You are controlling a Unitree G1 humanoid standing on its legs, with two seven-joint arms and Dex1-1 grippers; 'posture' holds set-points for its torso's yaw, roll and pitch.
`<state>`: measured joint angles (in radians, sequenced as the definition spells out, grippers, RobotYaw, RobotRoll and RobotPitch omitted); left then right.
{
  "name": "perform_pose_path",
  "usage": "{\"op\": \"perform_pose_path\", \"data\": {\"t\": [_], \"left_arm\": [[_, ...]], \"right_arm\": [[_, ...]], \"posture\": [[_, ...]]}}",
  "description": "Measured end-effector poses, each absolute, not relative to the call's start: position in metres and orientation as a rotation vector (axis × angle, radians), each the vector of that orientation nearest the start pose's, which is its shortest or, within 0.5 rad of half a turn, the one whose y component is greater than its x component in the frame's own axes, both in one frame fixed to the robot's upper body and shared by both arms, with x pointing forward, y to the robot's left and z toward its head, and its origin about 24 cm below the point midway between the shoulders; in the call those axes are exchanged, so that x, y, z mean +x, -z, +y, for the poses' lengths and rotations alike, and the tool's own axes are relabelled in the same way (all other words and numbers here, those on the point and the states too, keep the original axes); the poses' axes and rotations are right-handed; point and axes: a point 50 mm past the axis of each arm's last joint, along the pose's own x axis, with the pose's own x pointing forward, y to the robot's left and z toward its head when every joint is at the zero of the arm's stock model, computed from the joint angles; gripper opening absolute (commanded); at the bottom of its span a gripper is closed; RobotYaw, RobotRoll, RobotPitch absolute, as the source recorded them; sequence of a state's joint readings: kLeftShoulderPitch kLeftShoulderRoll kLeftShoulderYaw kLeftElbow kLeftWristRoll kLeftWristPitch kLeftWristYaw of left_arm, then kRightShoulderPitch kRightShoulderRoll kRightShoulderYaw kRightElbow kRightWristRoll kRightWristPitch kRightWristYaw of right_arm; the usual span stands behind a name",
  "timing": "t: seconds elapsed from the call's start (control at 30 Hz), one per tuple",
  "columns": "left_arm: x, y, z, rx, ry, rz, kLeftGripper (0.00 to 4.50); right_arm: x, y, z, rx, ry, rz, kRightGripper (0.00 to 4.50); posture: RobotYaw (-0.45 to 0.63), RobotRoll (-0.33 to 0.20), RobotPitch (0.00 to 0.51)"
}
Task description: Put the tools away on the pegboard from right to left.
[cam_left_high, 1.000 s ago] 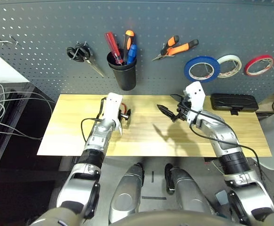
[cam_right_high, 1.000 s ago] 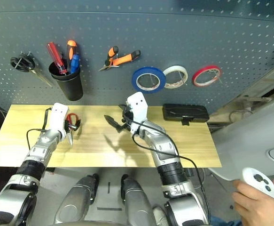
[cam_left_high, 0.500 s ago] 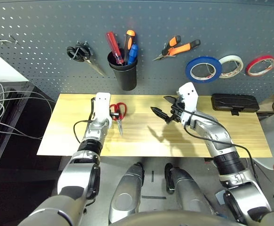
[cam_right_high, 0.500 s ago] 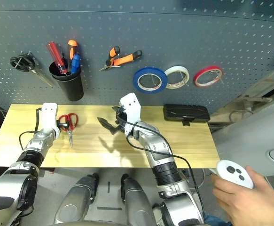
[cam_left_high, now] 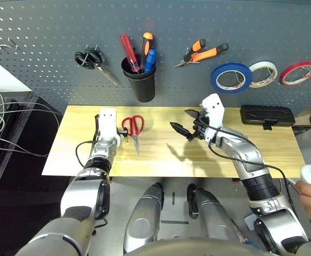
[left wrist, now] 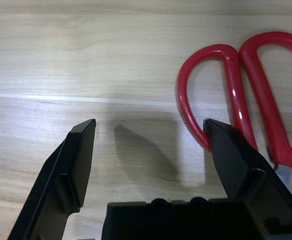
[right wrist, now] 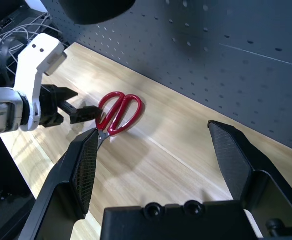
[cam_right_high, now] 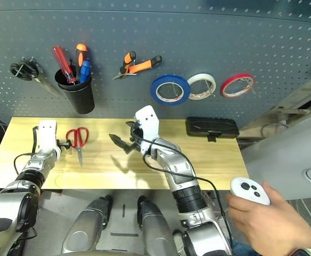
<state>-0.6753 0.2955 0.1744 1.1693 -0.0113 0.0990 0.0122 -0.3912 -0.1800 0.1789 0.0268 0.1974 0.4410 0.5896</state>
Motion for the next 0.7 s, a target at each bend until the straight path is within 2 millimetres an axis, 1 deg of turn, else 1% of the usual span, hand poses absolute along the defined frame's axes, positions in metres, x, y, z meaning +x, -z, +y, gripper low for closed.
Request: {"op": "perform_pose_path", "data": {"t": [0.1, 0.27, 0.3, 0.4, 0.5, 0.6, 0.7], "left_arm": [[0.335, 0.006, 0.24, 0.126, -0.195, 0.577, 4.47], [0.336, 0.006, 0.237, 0.124, -0.16, 0.615, 4.47], [0.336, 0.007, 0.236, 0.121, -0.147, 0.633, 4.29], [0.334, 0.011, 0.233, 0.096, -0.105, 0.688, 3.53], [0.334, 0.011, 0.23, 0.072, -0.062, 0.731, 2.48], [0.334, 0.012, 0.225, 0.063, -0.024, 0.748, 1.48], [0.335, 0.012, 0.22, 0.065, 0.004, 0.75, 0.42]], "right_arm": [[0.298, -0.097, -0.086, -0.044, -0.86, 0.135, 4.5], [0.293, -0.095, -0.086, -0.034, -0.856, 0.15, 4.5], [0.291, -0.095, -0.086, -0.031, -0.853, 0.151, 4.5], [0.289, -0.092, -0.086, -0.025, -0.85, 0.16, 4.5], [0.286, -0.093, -0.085, -0.023, -0.844, 0.159, 4.5], [0.287, -0.093, -0.085, -0.024, -0.836, 0.16, 4.5], [0.287, -0.093, -0.086, -0.024, -0.83, 0.16, 4.5]], "posture": [[0.01, 0.0, 0.273], [0.01, 0.0, 0.291], [0.0, 0.0, 0.294], [-0.01, 0.0, 0.3], [-0.01, 0.0, 0.298], [0.0, 0.0, 0.303], [0.01, 0.0, 0.295]]}}
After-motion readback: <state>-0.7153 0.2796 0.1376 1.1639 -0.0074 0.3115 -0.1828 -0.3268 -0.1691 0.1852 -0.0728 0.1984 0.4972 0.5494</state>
